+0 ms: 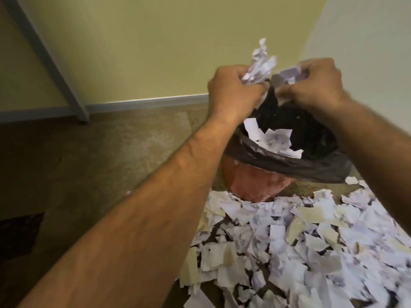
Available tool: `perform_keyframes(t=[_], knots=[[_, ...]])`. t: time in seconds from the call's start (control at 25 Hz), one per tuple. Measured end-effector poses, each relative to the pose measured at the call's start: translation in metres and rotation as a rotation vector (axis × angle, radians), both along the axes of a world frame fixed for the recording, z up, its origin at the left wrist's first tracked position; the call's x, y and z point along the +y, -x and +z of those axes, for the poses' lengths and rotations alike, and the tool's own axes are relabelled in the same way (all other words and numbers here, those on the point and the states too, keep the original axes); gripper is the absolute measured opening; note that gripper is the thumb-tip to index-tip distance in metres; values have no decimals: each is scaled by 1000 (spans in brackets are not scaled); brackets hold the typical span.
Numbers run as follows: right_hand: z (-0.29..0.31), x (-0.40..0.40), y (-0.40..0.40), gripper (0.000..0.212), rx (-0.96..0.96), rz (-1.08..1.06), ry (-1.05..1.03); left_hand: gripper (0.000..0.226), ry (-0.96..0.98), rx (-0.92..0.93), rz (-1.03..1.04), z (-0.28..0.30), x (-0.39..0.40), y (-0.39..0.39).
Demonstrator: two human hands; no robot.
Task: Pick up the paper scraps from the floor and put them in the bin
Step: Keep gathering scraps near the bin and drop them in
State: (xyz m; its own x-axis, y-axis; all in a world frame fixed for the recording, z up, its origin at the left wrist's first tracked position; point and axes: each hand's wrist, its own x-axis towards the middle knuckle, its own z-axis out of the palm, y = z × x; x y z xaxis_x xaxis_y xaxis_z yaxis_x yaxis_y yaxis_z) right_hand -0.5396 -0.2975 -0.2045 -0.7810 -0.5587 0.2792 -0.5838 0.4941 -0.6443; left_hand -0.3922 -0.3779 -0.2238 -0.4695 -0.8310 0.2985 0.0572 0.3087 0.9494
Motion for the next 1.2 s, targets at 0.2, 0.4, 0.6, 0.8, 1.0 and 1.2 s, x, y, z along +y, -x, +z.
perform_keyframes(t=[0.2,0.4,0.6,0.8,1.0,1.2], knots=[[-13,30,8,86,-23,15,-600,69,4,-468,-307,-14,32,35],[-9,28,10,65,208,-56,-664,101,106,-481,-380,-13,31,33],[1,-8,-41,35,486,138,-119,65,215,-29,9,-8,-23,-10],[-39,-64,-131,24,532,538,-26,39,128,-293,355,-54,-107,-90],[-144,-102,-174,54,228,777,-566,50,-63,-941,205,-145,-122,-182],[-226,-110,-189,98,153,822,-892,101,-144,-1271,-86,-224,-101,-232]])
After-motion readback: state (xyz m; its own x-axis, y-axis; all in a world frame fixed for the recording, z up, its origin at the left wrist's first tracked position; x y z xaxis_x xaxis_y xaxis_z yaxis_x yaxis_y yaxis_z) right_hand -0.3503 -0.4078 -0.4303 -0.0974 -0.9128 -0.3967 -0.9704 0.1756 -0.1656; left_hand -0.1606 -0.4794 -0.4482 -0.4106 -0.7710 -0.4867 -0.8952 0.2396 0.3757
